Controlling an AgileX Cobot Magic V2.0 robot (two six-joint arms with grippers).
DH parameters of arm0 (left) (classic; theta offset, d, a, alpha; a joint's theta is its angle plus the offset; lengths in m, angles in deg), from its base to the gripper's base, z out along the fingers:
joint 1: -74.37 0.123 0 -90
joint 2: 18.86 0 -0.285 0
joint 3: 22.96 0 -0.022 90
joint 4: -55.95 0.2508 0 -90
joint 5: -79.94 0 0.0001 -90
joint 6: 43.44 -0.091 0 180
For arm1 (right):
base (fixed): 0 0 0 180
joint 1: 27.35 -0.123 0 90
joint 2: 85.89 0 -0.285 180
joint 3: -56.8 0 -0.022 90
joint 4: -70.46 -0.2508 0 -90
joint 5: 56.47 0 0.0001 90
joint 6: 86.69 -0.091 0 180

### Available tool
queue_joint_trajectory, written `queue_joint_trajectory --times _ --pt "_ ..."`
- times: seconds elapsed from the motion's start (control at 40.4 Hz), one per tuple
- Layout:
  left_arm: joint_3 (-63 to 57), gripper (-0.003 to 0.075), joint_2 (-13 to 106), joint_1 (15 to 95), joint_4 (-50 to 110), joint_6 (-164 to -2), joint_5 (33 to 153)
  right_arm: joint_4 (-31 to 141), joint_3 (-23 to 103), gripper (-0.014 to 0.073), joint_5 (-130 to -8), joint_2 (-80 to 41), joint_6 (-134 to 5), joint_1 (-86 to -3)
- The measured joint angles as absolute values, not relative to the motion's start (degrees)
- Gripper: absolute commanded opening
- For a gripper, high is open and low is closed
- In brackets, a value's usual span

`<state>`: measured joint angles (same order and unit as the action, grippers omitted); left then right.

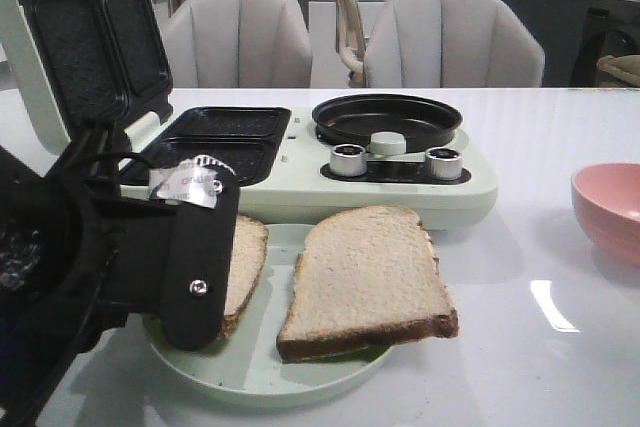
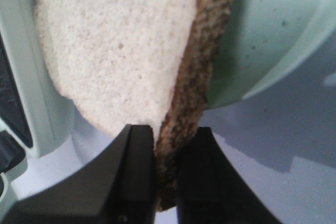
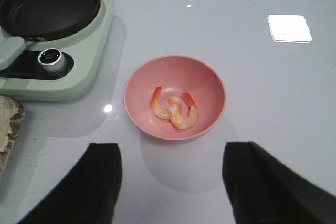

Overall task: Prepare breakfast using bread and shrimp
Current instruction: 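Reach the left gripper down and grasp the bread slice nearest it, then lift the bread with the left gripper and lower it onto the sandwich plate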

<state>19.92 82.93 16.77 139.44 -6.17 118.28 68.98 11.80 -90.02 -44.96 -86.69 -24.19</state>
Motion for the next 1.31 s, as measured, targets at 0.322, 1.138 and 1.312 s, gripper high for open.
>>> queue_joint_trajectory --times 0.322,1.138,1.312 --pt "19.9 0.0100 76.1 14.5 139.2 -6.3 123.1 69.0 11.8 0.0527 -90.0 -45.0 -86.7 -24.2" --pt "1.0 0.0100 77.6 33.9 158.2 -6.7 117.1 69.0 11.8 0.0527 -90.0 -45.0 -86.7 -24.2" --pt "-10.1 0.0100 87.6 39.3 158.5 -6.7 115.1 69.0 11.8 0.0527 -90.0 -45.0 -86.7 -24.2"
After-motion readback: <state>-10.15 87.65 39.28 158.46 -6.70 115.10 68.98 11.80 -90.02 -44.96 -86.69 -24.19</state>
